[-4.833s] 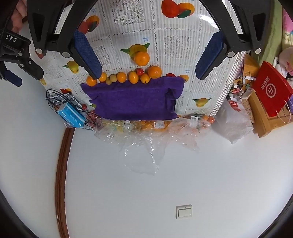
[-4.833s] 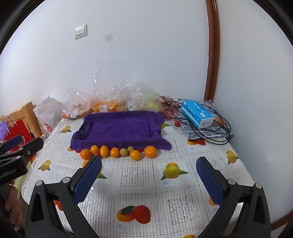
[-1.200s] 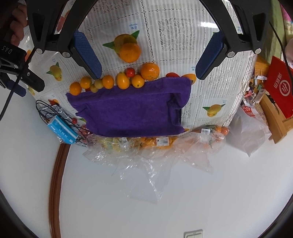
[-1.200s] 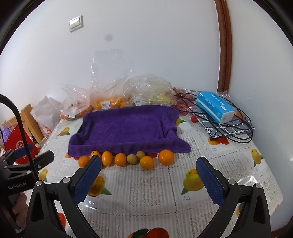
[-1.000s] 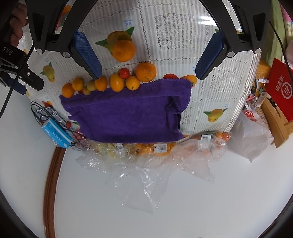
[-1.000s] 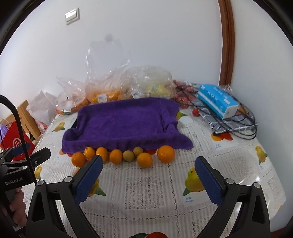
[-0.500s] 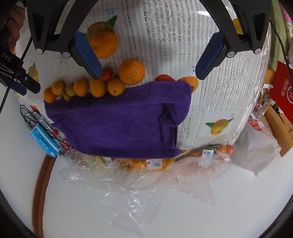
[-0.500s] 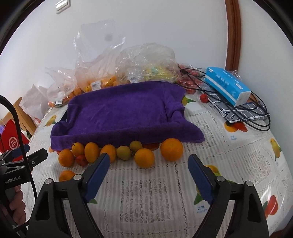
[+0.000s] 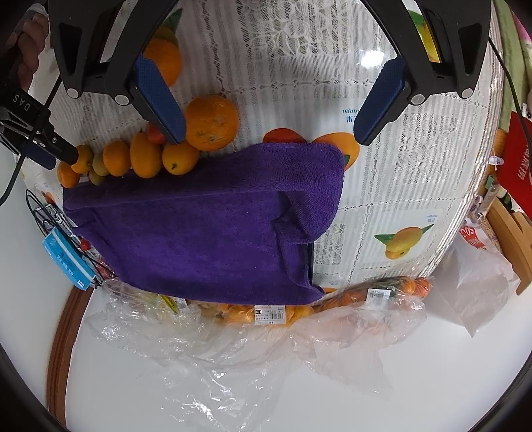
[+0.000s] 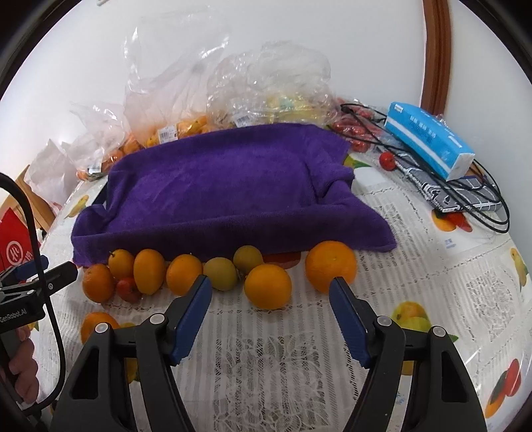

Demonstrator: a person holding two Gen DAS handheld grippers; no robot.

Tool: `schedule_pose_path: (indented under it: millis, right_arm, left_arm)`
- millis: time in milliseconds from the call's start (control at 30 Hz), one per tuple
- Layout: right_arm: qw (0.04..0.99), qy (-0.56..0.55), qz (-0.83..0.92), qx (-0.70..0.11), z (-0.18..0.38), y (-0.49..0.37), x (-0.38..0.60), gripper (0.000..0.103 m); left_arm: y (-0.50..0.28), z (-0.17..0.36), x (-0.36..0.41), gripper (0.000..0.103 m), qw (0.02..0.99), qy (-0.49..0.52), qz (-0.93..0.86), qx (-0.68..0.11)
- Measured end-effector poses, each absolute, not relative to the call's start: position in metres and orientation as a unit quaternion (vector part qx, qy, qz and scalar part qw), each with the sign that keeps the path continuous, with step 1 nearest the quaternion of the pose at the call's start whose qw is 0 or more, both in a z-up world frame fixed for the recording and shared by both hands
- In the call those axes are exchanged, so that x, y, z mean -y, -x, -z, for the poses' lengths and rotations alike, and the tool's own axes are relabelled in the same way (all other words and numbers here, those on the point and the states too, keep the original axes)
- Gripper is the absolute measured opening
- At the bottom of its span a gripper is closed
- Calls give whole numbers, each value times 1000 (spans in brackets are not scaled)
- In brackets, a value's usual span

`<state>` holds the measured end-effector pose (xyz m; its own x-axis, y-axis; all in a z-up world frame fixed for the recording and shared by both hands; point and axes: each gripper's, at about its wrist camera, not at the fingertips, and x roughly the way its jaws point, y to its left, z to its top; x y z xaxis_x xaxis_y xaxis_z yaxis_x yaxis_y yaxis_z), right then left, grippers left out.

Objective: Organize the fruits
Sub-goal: 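Move both tools down toward the oranges lined up before the towel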

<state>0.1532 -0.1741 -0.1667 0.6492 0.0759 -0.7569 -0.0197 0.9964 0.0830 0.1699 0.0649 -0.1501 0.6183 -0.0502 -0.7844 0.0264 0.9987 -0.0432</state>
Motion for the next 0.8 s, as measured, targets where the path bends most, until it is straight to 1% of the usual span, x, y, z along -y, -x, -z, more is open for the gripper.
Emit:
schedule_pose_path:
  millis: [333, 433, 467, 533, 567, 667, 733, 800]
  right_arm:
    - [903, -27, -29, -428, 180, -164, 169, 70]
    - [905, -23, -30, -424, 180, -164, 166, 70]
    - [905, -22, -31, -425, 180, -165, 166, 68]
    - [903, -21, -35, -428, 182, -167, 164, 61]
    - [902, -21, -37, -429, 183, -167, 164, 59]
    - [900, -21, -39, -433, 186, -168, 162, 51]
    - [902, -19, -40, -430, 186, -166, 162, 41]
    - [901, -20, -44, -432, 186, -166, 162, 37]
  left_arm:
    - [-175, 159, -64, 98, 895, 16, 30, -444]
    - [-174, 159, -62, 95, 896, 16, 36, -442]
    - [-174, 158, -62, 95, 896, 16, 38, -443]
    - [-174, 158, -62, 93, 896, 16, 42, -442]
    - [-174, 158, -61, 92, 896, 16, 43, -442]
    - [-172, 158, -61, 91, 896, 15, 45, -442]
    - [-170, 158, -61, 90, 895, 16, 47, -443]
    - [-168, 157, -62, 88, 895, 18, 45, -444]
